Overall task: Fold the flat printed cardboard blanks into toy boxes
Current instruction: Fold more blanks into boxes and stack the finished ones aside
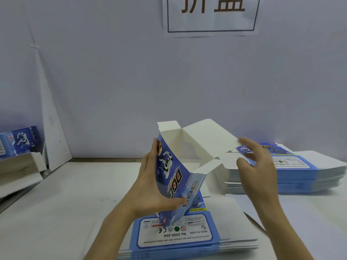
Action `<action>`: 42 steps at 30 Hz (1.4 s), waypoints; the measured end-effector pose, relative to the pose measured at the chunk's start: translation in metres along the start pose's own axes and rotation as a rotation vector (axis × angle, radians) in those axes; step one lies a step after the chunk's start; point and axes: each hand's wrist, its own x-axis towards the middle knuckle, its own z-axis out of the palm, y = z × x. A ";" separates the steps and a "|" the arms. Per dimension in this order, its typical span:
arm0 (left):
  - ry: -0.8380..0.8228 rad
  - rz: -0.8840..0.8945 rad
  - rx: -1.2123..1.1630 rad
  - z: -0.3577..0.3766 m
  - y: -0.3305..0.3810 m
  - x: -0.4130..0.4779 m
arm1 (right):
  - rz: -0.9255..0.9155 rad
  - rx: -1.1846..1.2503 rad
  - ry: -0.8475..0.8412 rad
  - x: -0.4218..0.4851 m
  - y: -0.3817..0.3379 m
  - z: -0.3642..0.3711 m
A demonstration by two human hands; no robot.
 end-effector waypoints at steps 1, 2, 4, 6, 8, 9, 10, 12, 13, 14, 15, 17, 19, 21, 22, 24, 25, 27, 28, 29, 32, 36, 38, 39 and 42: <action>-0.001 -0.004 -0.002 0.000 0.001 0.000 | 0.168 0.194 -0.066 0.001 -0.001 0.002; -0.002 -0.004 0.001 0.000 0.001 0.000 | 0.321 0.397 -0.133 0.002 -0.004 0.003; -0.003 0.007 0.021 0.000 0.002 0.000 | 0.441 0.643 -0.213 0.000 -0.008 0.005; -0.011 0.020 0.043 0.001 0.003 0.000 | 0.347 0.668 -0.213 -0.002 -0.010 0.005; -0.020 0.030 0.069 0.000 0.004 0.000 | 0.229 0.657 -0.172 -0.003 -0.012 0.003; -0.021 0.036 0.082 0.000 0.005 0.000 | 0.192 0.660 -0.158 -0.002 -0.013 0.001; -0.022 0.044 0.096 -0.001 0.006 0.000 | 0.164 0.664 -0.152 -0.001 -0.015 -0.001; -0.027 0.069 0.133 0.001 0.009 0.000 | 0.109 0.641 -0.129 0.000 -0.017 -0.005; -0.033 0.083 0.147 0.002 0.010 0.000 | 0.075 0.600 -0.104 0.000 -0.019 -0.006; -0.039 0.094 0.154 0.003 0.011 0.000 | 0.037 0.544 -0.070 0.000 -0.021 -0.007; -0.044 0.102 0.154 0.004 0.012 0.000 | -0.001 0.489 -0.031 0.000 -0.021 -0.009; -0.045 0.117 0.152 0.007 0.014 0.000 | -0.053 0.437 0.043 0.000 -0.019 -0.011; -0.039 0.136 0.164 0.008 0.016 0.001 | -0.100 0.407 0.087 0.000 -0.016 -0.012; -0.035 0.145 0.174 0.009 0.017 0.000 | -0.172 0.323 0.118 0.000 -0.015 -0.013; -0.033 0.147 0.180 0.009 0.018 0.000 | -0.205 0.286 0.132 -0.001 -0.014 -0.013; -0.032 0.150 0.203 0.011 0.020 -0.001 | -0.261 0.213 0.158 -0.002 -0.014 -0.014; -0.037 0.147 0.215 0.012 0.022 -0.001 | -0.285 0.172 0.169 -0.002 -0.015 -0.014; -0.049 0.147 0.235 0.013 0.025 -0.002 | -0.303 0.138 0.167 -0.001 -0.019 -0.016; -0.054 0.153 0.242 0.014 0.026 -0.002 | -0.300 0.160 0.141 -0.001 -0.022 -0.017; -0.058 0.162 0.248 0.014 0.027 -0.002 | -0.272 0.221 0.108 -0.001 -0.026 -0.018; -0.064 0.194 0.285 0.016 0.030 -0.003 | 0.001 0.542 0.037 0.001 -0.035 -0.024; -0.078 0.193 0.309 0.018 0.032 -0.004 | 0.364 0.918 -0.056 0.004 -0.038 -0.031; -0.081 0.192 0.304 0.017 0.032 -0.004 | 0.453 1.027 -0.108 0.006 -0.040 -0.034; -0.080 0.190 0.299 0.017 0.032 -0.004 | 0.458 1.009 -0.124 0.006 -0.040 -0.035; -0.067 0.183 0.284 0.017 0.032 -0.004 | 0.383 0.822 -0.142 0.005 -0.037 -0.034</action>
